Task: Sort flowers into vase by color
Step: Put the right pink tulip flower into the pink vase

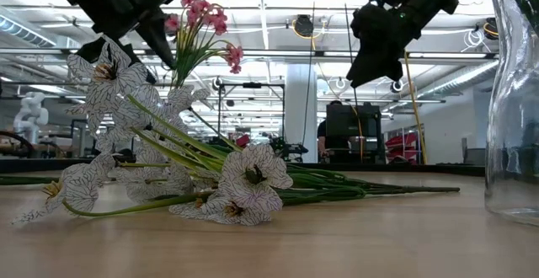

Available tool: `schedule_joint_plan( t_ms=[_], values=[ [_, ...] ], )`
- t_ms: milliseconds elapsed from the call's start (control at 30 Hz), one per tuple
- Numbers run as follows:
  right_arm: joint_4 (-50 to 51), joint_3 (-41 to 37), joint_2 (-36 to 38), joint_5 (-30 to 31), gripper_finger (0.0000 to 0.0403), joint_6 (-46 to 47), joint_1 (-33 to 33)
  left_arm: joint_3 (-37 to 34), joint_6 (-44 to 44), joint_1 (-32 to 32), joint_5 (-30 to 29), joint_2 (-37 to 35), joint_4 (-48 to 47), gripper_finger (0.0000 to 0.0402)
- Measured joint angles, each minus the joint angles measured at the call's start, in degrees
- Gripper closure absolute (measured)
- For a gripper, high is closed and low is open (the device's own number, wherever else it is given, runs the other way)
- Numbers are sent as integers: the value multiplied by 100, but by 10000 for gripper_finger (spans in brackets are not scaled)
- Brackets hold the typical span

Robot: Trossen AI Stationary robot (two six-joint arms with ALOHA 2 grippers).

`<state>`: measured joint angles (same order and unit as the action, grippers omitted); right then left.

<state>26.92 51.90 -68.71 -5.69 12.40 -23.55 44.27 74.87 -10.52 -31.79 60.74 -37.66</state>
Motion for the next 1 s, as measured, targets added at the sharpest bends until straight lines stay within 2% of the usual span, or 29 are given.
schedule_joint_plan(
  t_ms=[167,300,467,600,833,1000],
  values=[
    [-1,0,0,-2,268,54,2,0,598,-433,0,285,-14,192],
    [186,0,0,-4,268,444,2,-2,884,-575,1,409,-21,192],
    [1000,0,0,-5,268,1226,64,-2,799,-576,0,441,-61,192],
    [1580,0,0,238,273,1860,432,-2,414,-535,2,439,-111,191],
    [2186,0,1,737,296,3873,1556,-2,-23,-444,72,439,-288,191],
    [2514,0,2,910,306,5683,2386,-2,-644,-447,684,439,-297,191]
  ],
)
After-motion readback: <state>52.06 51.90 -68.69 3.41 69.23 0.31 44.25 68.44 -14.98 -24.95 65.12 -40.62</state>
